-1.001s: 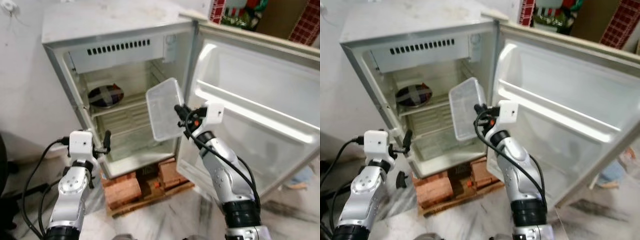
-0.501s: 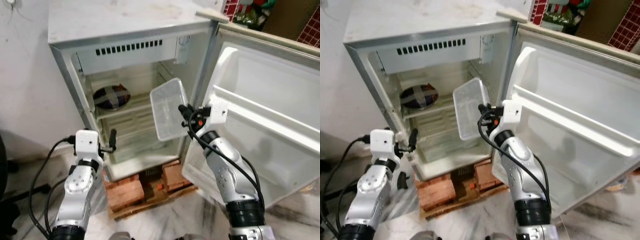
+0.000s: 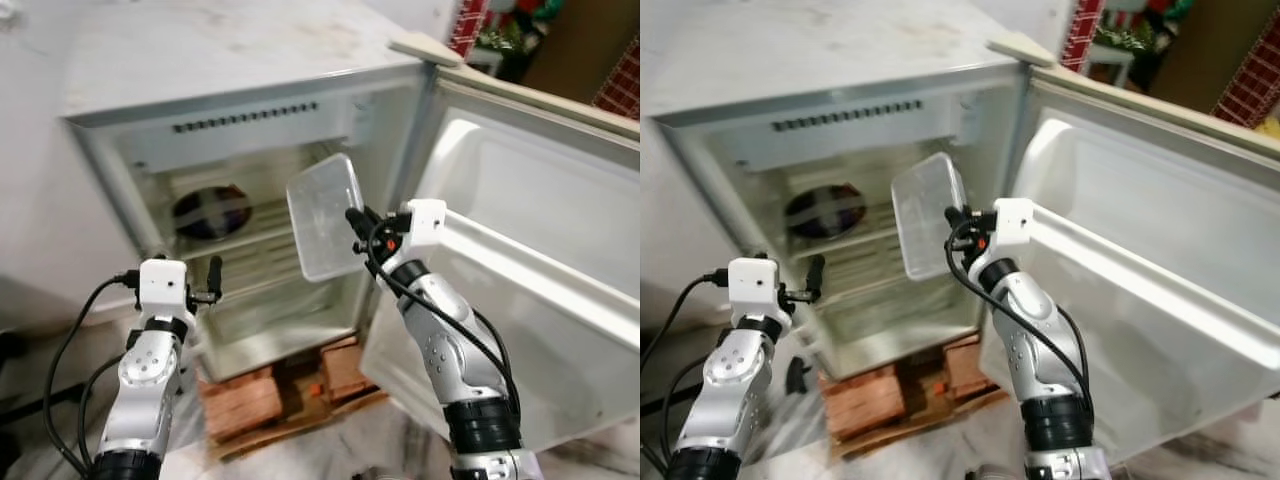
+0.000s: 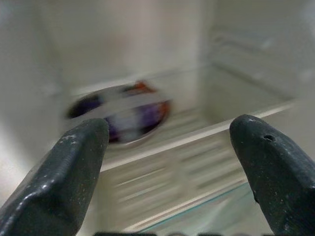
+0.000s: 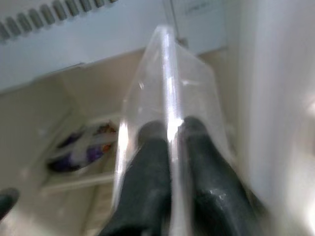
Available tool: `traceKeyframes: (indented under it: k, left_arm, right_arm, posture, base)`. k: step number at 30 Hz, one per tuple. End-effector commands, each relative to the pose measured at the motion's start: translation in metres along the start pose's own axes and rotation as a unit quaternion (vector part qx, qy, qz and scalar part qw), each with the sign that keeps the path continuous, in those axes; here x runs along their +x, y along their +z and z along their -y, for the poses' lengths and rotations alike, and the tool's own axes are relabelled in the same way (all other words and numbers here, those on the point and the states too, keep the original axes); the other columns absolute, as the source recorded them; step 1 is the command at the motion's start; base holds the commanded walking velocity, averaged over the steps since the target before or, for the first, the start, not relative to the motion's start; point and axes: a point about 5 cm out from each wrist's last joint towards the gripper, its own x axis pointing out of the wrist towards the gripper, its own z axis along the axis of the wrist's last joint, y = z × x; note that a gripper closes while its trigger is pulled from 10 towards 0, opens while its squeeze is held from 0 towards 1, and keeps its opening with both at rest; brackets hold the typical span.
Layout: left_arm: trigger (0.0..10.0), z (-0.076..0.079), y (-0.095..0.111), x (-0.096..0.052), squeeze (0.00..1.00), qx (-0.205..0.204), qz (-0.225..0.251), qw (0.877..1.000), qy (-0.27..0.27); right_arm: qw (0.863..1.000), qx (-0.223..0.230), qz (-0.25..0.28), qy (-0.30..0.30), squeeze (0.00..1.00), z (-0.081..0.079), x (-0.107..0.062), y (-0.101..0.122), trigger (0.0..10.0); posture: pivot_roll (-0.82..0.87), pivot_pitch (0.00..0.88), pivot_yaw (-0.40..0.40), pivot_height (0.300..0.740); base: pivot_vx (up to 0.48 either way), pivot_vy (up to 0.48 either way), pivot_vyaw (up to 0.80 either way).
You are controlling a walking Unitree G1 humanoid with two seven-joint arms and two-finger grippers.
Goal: Restocking fridge
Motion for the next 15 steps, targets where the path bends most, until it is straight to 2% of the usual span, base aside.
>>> traceKeyframes:
  k: [1,4,6,10,14,15]
  left_arm:
    - [10.0,-0.015,0.002,-0.003,0.0,0.014,0.001,1.0,0.019]
    - [10.0,-0.017,0.0,-0.006,0.0,0.01,-0.008,0.999,0.035]
    - [10.0,-0.021,-0.003,-0.011,0.0,-0.021,-0.025,0.998,0.062]
    - [10.0,-0.022,-0.003,-0.021,0.0,-0.022,-0.034,0.997,0.072]
    - [10.0,-0.021,-0.012,-0.034,0.0,-0.016,-0.062,0.995,0.077]
    - [10.0,-0.022,-0.015,-0.038,0.0,-0.027,-0.072,0.994,0.08]
  right_arm:
    - [1.0,-0.004,0.024,0.001,0.0,-0.004,0.006,0.013,10.0]
    - [1.0,-0.004,0.02,0.004,0.0,-0.005,0.006,0.012,10.0]
    - [1.0,-0.004,0.019,0.005,0.0,-0.005,0.006,0.011,10.0]
    - [1.0,-0.005,0.016,0.006,0.0,-0.004,0.006,0.011,10.0]
    - [1.0,-0.005,0.012,0.009,0.0,-0.005,0.008,0.01,10.0]
    - [1.0,-0.005,0.01,0.011,0.0,-0.006,0.009,0.009,10.0]
  posture:
    - [0.07,0.008,-0.007,0.74]
    - [0.07,0.01,-0.007,0.74]
    - [0.07,0.011,-0.007,0.74]
    - [0.09,0.018,-0.01,0.74]
    - [0.1,0.024,-0.015,0.74]
    - [0.1,0.024,-0.017,0.74]
  base:
    - [0.386,0.0,0.0]
    - [0.344,0.0,0.0]
    - [0.0,0.0,0.0]
    - [0.0,0.0,0.0]
    - [0.0,0.0,0.0]
    - [0.0,0.0,0.0]
